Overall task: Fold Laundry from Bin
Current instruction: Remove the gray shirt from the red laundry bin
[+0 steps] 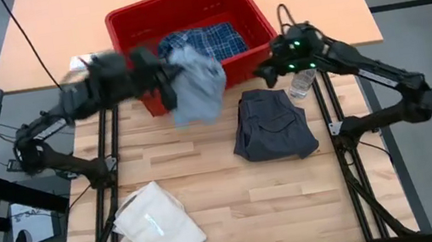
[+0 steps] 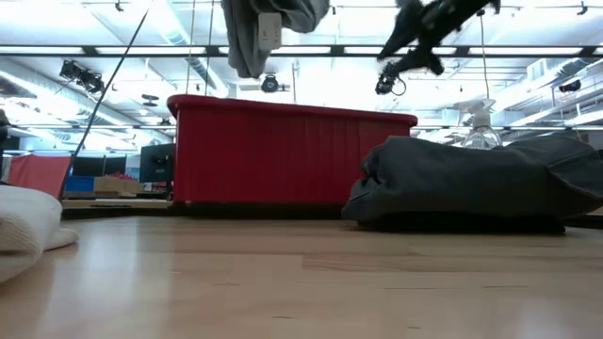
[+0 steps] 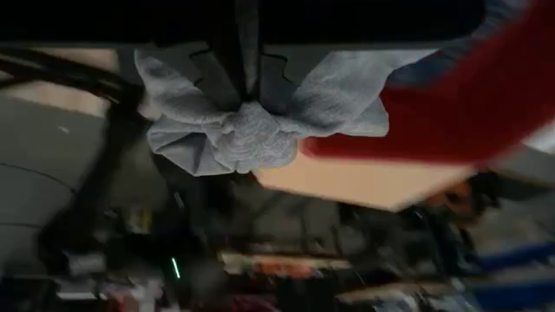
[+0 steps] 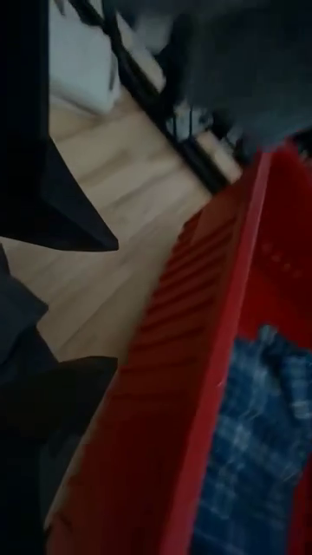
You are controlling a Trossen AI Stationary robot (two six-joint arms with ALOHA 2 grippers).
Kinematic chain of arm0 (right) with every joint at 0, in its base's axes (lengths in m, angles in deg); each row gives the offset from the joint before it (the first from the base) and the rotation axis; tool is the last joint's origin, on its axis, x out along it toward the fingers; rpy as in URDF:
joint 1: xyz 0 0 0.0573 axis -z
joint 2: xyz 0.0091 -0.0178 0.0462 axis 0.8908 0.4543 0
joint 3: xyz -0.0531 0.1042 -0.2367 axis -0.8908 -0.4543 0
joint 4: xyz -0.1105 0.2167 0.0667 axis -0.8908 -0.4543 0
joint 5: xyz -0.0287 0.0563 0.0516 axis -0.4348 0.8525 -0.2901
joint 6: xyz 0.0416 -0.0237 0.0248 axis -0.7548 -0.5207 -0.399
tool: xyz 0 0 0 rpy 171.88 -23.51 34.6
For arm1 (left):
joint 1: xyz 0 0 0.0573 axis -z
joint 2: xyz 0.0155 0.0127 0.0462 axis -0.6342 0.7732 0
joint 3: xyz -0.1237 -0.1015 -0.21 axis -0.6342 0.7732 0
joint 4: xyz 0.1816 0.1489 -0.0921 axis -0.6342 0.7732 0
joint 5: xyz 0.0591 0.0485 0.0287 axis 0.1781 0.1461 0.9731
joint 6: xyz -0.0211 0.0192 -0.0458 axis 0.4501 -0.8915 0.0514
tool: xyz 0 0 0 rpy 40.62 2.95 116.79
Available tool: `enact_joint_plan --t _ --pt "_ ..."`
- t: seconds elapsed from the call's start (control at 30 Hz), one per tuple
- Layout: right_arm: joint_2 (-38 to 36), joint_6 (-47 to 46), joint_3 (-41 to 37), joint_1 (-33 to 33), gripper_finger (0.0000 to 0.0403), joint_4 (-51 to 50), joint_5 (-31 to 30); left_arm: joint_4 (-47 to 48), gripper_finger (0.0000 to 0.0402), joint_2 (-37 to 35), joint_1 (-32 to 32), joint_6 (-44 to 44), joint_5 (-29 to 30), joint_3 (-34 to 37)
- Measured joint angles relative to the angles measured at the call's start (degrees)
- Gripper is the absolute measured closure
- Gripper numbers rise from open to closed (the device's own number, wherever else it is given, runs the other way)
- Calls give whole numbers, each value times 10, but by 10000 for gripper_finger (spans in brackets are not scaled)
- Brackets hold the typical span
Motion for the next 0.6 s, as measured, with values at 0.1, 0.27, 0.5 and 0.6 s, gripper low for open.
enact_joint_plan --t 0.1,0.27,0.5,0.6 --pt "-41 -3 0 -16 194 -13 -4 -21 392 0 94 44 73 51" --pt "-89 -40 0 -44 195 -48 -1 -188 392 1 207 126 156 170" --pt "-117 -93 0 -115 195 -109 -47 -513 392 54 245 182 156 337" --pt "-122 -142 0 -159 195 -134 -79 -601 392 82 246 211 130 392"
